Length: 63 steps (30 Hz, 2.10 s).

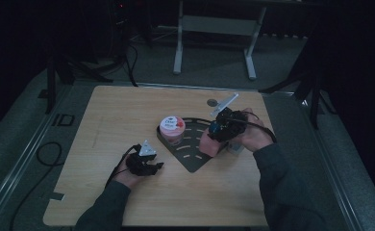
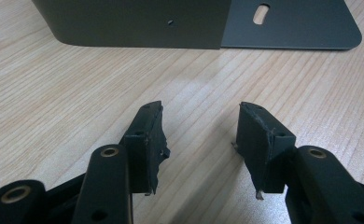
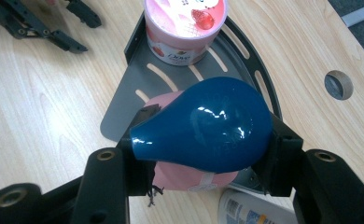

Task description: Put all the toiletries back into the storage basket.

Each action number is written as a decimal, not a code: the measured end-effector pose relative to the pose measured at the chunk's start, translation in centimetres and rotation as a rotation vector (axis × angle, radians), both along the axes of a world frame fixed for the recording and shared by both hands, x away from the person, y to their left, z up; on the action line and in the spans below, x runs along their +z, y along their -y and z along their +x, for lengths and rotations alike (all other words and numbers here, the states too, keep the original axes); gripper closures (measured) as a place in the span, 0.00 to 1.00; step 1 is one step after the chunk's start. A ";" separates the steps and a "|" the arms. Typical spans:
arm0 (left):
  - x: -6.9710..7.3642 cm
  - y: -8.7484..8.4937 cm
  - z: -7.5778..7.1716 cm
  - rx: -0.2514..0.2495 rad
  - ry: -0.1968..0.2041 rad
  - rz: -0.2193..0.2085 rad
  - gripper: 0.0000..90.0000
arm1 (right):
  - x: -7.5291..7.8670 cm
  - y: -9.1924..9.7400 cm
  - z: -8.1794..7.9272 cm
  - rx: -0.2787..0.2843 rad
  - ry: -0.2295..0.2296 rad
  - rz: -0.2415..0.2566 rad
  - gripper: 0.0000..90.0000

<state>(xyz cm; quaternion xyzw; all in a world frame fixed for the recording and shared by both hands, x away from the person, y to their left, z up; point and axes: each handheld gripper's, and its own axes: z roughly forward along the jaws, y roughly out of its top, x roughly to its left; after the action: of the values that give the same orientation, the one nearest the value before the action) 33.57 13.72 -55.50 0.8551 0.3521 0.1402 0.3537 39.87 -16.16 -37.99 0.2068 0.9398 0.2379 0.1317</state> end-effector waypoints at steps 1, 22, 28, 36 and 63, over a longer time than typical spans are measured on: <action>0.0 0.0 0.0 0.000 0.000 0.000 0.56 | 0.0 0.0 0.1 -0.002 -0.001 -0.002 0.53; 0.0 0.0 0.0 -0.002 0.000 0.000 0.56 | -1.2 -1.8 2.3 -0.039 0.000 -0.014 0.53; 0.0 0.0 0.0 -0.002 0.000 0.000 0.56 | -1.6 -2.3 2.9 -0.059 0.002 -0.017 0.53; 0.0 0.0 0.0 -0.002 0.000 0.000 0.56 | -1.8 -2.8 3.5 -0.081 -0.004 -0.003 0.53; 0.0 0.0 0.0 -0.003 0.000 0.002 0.56 | -1.8 -5.2 5.9 -0.136 -0.016 -0.030 0.53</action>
<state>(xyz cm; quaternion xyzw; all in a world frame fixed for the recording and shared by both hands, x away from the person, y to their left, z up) 33.59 13.70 -55.48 0.8562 0.3506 0.1398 0.3529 45.76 -10.91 -39.81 0.2700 0.9282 0.2127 0.1428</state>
